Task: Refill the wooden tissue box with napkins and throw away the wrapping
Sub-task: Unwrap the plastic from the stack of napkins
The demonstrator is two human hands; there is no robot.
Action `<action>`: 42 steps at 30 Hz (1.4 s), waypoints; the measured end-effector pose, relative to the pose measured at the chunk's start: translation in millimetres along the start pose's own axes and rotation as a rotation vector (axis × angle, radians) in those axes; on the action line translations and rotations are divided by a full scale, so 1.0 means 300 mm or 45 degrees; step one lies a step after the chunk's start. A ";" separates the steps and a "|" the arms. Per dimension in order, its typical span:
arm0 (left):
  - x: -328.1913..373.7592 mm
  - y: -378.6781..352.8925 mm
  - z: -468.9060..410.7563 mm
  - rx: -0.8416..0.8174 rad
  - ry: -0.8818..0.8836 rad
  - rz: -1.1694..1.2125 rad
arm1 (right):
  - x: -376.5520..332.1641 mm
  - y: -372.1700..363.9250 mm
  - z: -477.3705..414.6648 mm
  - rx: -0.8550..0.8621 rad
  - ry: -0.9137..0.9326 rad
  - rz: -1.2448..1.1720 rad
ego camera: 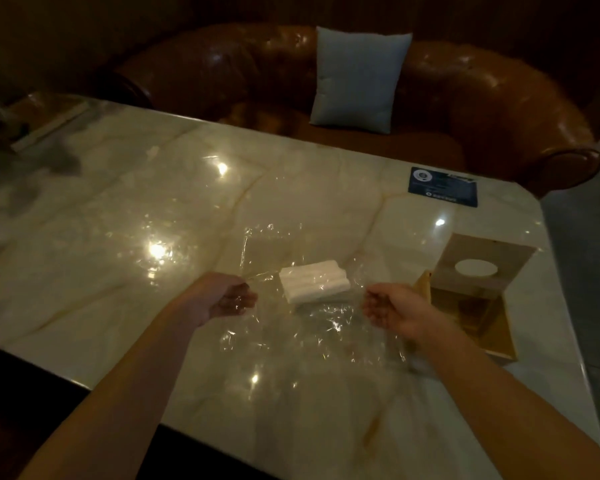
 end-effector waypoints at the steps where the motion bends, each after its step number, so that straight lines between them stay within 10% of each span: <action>1: 0.023 -0.002 0.001 -0.004 -0.037 0.032 | -0.029 -0.003 0.002 -0.013 0.014 -0.027; 15: 0.131 0.026 0.017 -0.199 -0.202 0.185 | -0.178 -0.003 0.061 -0.047 0.258 0.082; 29: -0.229 0.085 -0.023 0.106 -0.120 -0.140 | 0.220 0.020 0.073 0.125 0.162 0.387; 42: -0.182 0.004 0.029 0.688 -0.694 -1.347 | 0.361 -0.018 0.107 0.073 -0.026 0.772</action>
Point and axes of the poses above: each hand's wrist, its own z-axis away from the middle knuckle, its own y-axis out of the back of the hand, x = y × z, the point moved 2 cm from there along -z, towards the middle knuckle, and after that the axes turned 10 degrees about x, right-handed, at the moved point
